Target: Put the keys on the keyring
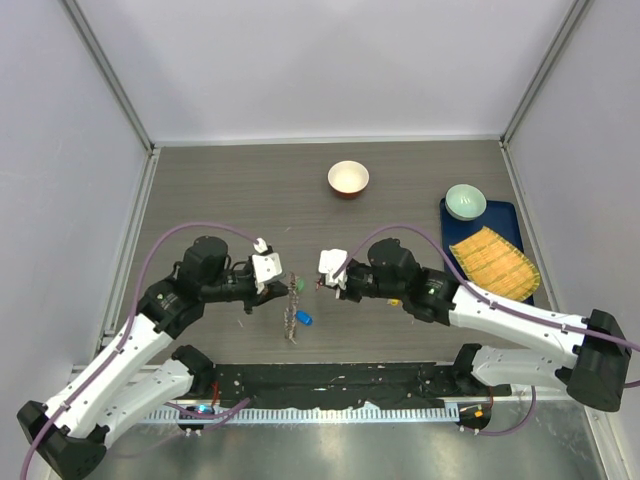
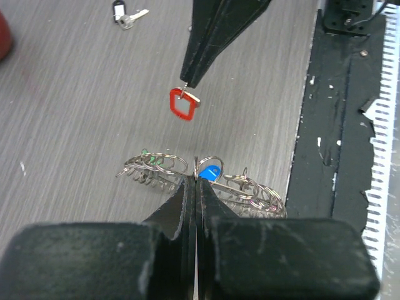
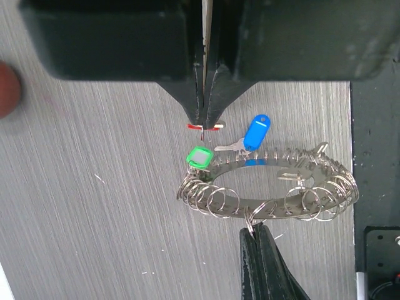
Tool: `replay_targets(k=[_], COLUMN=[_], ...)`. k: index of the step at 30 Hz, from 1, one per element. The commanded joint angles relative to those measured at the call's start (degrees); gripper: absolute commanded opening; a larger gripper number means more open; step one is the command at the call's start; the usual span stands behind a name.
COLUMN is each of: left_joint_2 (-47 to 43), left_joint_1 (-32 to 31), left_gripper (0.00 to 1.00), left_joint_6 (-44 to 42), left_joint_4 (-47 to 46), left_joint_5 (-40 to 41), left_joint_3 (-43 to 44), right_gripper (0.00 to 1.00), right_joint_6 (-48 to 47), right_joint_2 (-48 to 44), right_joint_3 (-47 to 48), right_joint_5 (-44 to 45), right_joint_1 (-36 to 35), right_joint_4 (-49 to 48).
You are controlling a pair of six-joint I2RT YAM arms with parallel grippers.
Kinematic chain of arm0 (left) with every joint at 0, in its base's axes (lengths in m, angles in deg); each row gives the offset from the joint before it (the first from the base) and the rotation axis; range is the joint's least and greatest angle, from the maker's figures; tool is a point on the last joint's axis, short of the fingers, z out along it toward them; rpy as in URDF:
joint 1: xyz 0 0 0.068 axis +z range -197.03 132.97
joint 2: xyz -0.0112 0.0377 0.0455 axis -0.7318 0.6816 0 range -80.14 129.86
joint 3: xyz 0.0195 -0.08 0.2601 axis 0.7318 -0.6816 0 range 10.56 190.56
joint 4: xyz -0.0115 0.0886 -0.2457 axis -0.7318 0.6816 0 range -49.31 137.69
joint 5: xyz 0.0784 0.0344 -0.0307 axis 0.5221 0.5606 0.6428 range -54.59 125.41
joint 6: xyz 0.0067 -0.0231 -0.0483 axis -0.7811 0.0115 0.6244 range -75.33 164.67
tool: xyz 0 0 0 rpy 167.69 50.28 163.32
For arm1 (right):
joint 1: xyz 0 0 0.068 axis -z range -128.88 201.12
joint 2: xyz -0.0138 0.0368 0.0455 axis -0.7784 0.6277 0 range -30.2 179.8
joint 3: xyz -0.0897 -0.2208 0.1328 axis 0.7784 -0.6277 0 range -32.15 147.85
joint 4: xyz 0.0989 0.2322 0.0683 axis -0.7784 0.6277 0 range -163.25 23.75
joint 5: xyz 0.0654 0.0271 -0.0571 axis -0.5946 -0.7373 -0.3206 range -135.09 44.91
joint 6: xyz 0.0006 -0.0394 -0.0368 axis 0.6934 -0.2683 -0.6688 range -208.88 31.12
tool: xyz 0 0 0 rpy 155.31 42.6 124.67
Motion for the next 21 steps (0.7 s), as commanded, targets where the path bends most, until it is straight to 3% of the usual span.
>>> replay_targets(k=[1, 21], left_joint_2=[-0.9, 0.5], left_joint_1=[-0.5, -2.6], left_gripper=[0.00, 0.00], left_joint_6=[-1.8, -2.0], left_joint_4=[-4.0, -3.6], left_joint_5=[-6.6, -7.1], left_joint_3=[-0.1, -0.1], right_gripper=[0.01, 0.01], right_joint_6=[-3.1, -6.3], right_joint_2=[-2.0, 2.4], right_joint_3=[3.0, 9.8], right_joint_5=[-3.1, -13.1], right_joint_1=[-0.6, -2.0], right_joint_4=[1.4, 7.5])
